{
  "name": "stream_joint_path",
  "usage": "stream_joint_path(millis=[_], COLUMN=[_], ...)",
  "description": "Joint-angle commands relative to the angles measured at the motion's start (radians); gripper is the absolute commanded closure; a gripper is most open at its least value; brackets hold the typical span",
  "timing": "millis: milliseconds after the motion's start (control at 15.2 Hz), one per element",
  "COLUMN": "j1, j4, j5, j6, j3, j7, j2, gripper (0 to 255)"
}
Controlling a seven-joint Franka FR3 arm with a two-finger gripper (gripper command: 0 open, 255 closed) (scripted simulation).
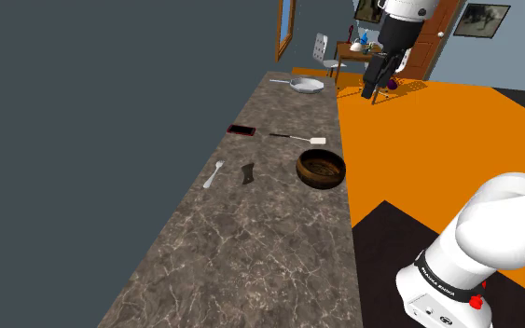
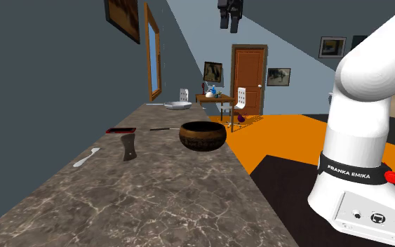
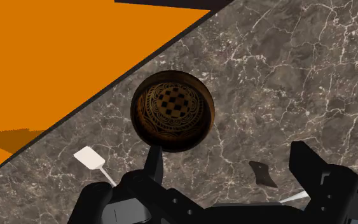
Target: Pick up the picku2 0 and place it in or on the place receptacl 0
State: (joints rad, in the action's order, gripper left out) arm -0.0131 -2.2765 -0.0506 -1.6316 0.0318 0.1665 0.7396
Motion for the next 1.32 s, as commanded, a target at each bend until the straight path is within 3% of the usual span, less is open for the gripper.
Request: stream_joint_path(millis=[0, 660, 1254], j1=[0.000, 0.008, 0.003], j4=[0.000, -0.026, 0.078], j5=[0.000, 0.014, -0.056], j6=[0.000, -0.236, -0.395], j3=[0.000, -0.155, -0.269], j7=[0.000, -0.232, -0.460], j2=[0.000, -0.251, -0.568], gripper=[0, 0, 0])
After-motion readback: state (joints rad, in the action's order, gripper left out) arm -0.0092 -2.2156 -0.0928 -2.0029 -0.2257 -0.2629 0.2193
